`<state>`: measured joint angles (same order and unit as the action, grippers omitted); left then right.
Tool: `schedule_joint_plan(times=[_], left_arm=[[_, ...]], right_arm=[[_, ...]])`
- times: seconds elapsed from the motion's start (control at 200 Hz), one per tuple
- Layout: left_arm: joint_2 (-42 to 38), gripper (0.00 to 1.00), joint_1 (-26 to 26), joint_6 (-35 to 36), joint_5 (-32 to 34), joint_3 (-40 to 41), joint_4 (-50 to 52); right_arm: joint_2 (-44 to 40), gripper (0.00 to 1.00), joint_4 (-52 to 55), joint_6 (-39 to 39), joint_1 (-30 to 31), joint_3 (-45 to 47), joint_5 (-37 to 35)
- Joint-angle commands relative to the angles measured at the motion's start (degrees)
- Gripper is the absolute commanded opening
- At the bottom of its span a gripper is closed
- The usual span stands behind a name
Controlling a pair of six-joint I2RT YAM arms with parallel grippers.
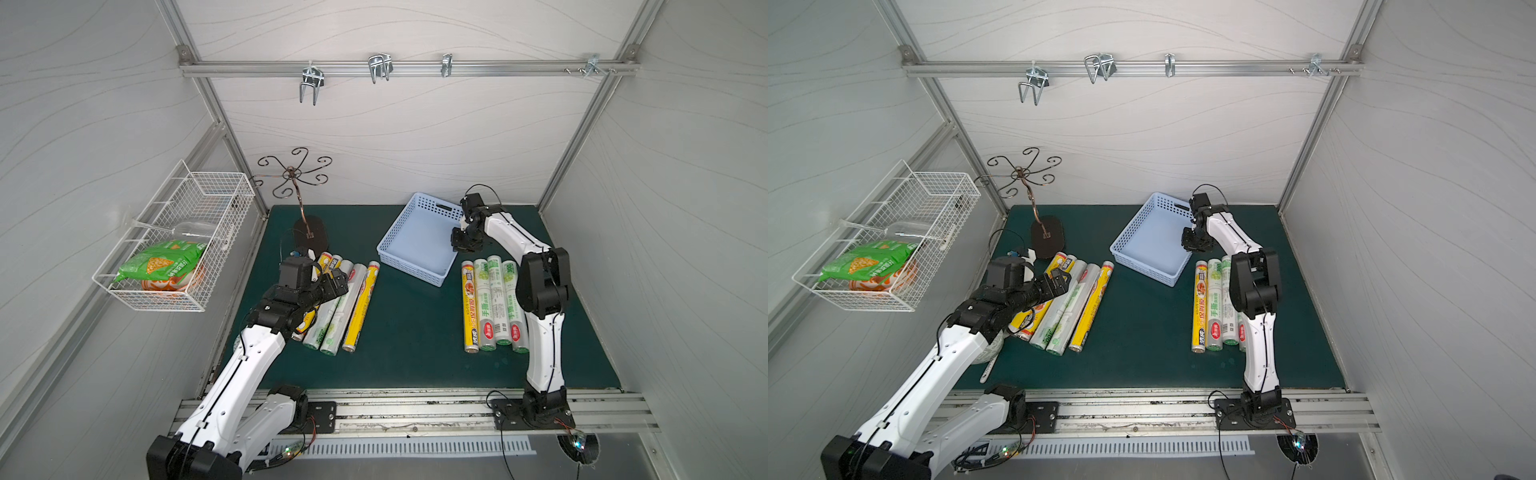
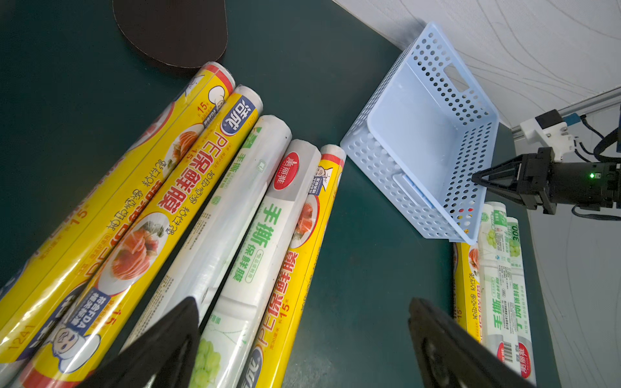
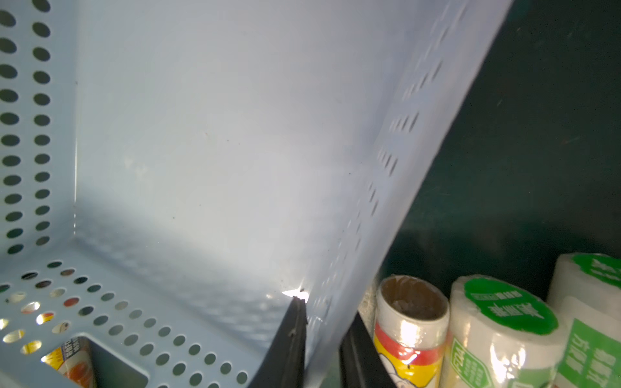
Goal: Put the plastic wrap into the basket
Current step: Move the basket to the center of the board.
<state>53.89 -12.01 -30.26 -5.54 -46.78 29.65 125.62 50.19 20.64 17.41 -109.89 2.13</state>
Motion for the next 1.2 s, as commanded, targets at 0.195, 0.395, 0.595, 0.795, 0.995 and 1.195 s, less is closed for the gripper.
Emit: schedule_joint_plan(times=[0.195,0.395,0.595,0.795,0.995,1.195], left_arm=[[1.04,0.99,0.23,-0.68,-1.82,-0.86,-2.14],[1.13,0.99,0.23,-0.85,-2.15,-0.87,-2.12],[1.20,0.99,0.18,-1.07,-2.63,-0.94,-1.52],[1.11,0.99,0.23,-1.20,-3.03,-0.88,-1.14],[1.49,0.99,0.23,-1.38,-3.60,-0.76,-0.96],[1.88,0.99,0.23,-1.73,-4.26,-0.59,-0.92]], right_arm=[[0.01,0.18,3.82,-2.45,-0.36,-0.27,-0.29],[-1.33,0.13,3.40,-2.98,-0.36,1.90,0.28],[-2.93,0.12,3.56,-2.96,-0.31,4.12,1.39],[-6.64,0.09,2.31,-2.79,0.26,8.96,1.67],[-10.56,0.05,1.70,-2.71,1.41,14.74,2.21],[-15.91,0.05,0.26,-1.69,3.26,22.02,2.18]])
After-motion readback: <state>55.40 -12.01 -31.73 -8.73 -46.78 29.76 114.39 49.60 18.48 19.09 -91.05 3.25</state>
